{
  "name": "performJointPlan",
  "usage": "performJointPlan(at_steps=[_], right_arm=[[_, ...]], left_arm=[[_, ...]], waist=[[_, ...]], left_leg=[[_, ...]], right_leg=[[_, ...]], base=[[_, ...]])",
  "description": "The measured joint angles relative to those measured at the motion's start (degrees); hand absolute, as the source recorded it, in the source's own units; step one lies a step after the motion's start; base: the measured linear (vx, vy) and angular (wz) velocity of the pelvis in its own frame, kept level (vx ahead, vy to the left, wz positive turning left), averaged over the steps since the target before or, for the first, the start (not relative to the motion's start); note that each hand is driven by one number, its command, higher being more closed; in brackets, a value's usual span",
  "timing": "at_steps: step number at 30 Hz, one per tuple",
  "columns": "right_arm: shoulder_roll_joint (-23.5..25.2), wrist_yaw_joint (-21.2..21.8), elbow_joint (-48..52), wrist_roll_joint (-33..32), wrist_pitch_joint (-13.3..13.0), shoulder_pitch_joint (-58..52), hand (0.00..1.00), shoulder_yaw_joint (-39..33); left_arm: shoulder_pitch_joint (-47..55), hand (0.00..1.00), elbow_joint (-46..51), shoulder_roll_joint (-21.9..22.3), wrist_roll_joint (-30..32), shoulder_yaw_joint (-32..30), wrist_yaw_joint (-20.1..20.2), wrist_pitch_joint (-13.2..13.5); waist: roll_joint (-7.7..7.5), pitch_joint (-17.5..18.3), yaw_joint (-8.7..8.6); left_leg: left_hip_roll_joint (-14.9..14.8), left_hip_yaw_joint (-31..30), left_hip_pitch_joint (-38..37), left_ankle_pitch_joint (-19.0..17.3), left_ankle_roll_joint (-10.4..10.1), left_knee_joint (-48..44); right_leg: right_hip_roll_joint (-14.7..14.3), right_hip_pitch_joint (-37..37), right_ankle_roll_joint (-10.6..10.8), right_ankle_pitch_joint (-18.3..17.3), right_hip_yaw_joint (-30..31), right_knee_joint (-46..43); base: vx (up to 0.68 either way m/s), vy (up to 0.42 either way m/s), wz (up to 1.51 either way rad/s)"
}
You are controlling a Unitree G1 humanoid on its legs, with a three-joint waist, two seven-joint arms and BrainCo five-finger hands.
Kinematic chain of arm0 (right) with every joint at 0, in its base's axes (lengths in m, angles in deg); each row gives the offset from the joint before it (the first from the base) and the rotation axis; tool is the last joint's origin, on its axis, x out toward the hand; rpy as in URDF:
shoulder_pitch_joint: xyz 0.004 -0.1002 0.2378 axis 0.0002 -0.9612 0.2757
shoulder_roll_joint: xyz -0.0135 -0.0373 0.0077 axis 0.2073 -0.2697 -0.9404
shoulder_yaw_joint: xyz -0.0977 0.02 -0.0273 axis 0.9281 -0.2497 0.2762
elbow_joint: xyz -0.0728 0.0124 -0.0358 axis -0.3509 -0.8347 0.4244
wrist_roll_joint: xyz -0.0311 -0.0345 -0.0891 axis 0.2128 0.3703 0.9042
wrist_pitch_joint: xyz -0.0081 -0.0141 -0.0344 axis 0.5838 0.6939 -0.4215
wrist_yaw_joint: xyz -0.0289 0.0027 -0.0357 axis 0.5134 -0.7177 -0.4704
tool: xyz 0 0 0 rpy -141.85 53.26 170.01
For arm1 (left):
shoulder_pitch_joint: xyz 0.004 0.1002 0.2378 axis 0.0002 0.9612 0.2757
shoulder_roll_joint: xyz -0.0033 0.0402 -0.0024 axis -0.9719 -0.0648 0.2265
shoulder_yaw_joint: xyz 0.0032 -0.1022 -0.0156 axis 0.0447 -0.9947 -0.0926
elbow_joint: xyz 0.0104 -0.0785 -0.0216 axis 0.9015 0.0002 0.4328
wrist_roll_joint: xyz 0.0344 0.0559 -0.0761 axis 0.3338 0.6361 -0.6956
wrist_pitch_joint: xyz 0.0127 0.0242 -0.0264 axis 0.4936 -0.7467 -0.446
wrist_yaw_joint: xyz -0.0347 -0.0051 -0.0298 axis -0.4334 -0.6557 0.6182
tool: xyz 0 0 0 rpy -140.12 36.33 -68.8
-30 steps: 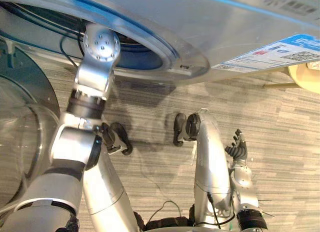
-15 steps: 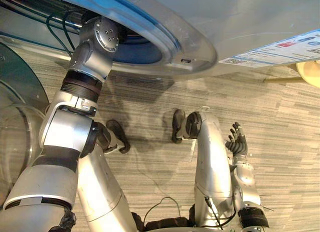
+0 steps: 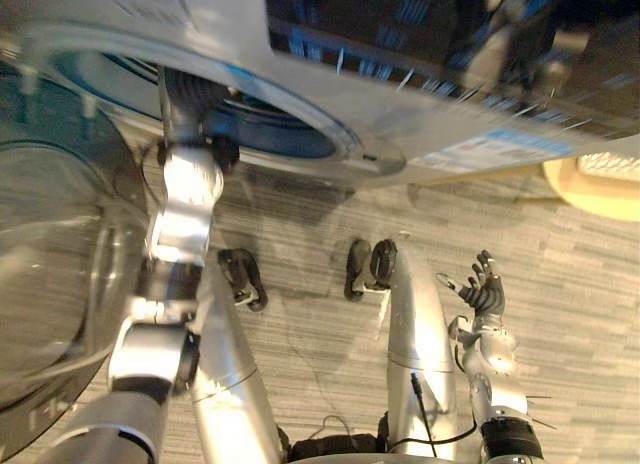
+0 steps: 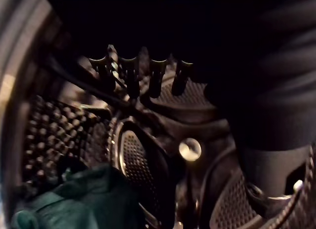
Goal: Pick up the laundry basket with both hands and put the clothes into the washing machine.
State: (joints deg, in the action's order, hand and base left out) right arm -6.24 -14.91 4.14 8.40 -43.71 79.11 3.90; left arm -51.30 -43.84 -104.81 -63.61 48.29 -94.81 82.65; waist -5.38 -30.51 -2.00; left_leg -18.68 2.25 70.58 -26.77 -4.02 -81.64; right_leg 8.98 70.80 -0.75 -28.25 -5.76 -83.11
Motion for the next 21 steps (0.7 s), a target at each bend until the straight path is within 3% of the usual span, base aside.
performJointPlan(at_steps=[4,6,9,13,16,21], right_arm=[[1.42,0.1,-0.07,1.61,1.77,-3.06,0.0,1.26],[1.44,0.19,-0.44,3.11,2.32,-4.76,0.0,1.42],[1.44,0.2,-3.45,3.4,2.62,-6.1,0.0,1.37],[1.37,0.27,-7.54,3.44,3.73,-8.07,0.0,2.1],[1.57,0.89,-11.21,3.44,4.29,-9.52,0.0,1.96],[1.25,1.33,-21.8,4.67,4.56,-8.74,0.0,-0.45]], left_arm=[[16.84,0.0,3.32,9.12,-5.18,-2.18,-0.16,1.75],[27.71,0.0,3.81,13.7,-9.25,-2.68,0.29,2.63],[39.11,0.0,3.77,17.51,-11.02,-4.06,1.66,3.15],[45.73,0.0,-2.72,18.58,-11.04,-4.75,3.55,3.26],[47.46,0.0,-14.59,19.0,-9.44,-6.12,5.9,3.08],[45.46,0.0,-31.7,18.85,-5.56,-6.77,8.23,2.38]], waist=[[1.15,5.17,1.96],[2.17,7.22,2.92],[3.38,11.28,2.97],[3.97,15.17,3.17],[4.67,19.88,3.08],[6.17,24.16,2.9]], left_leg=[[0.99,0.93,-9.95,2.13,-1.32,9.99],[1.71,2.05,-19.43,3.61,-2.16,17.29],[1.9,3.76,-30.13,6.05,-2.59,28.29],[3.52,6.75,-43.97,10.14,-2.68,42.3],[4.63,9.96,-54.47,13.61,-2.46,54.27],[6.58,12.18,-62.84,18.35,-2.65,66.39]], right_leg=[[0.05,-10.19,-0.23,0.19,-2.19,8.72],[-0.1,-19.48,-0.72,1.06,-3.35,15.34],[-1.25,-30.56,-0.17,3.54,-5.36,26.51],[-1.51,-42.98,0.96,7.63,-6.62,39.22],[-2.48,-52.42,2.08,11.48,-7.01,51.01],[-3.66,-60.08,3.18,16.55,-6.55,63.53]], base=[[0.11,-0.086,0.19],[0.19,-0.065,0.14],[0.22,-0.013,0.04],[0.25,0.028,-0.03],[0.18,0.046,-0.13],[0.16,0.069,-0.08]])
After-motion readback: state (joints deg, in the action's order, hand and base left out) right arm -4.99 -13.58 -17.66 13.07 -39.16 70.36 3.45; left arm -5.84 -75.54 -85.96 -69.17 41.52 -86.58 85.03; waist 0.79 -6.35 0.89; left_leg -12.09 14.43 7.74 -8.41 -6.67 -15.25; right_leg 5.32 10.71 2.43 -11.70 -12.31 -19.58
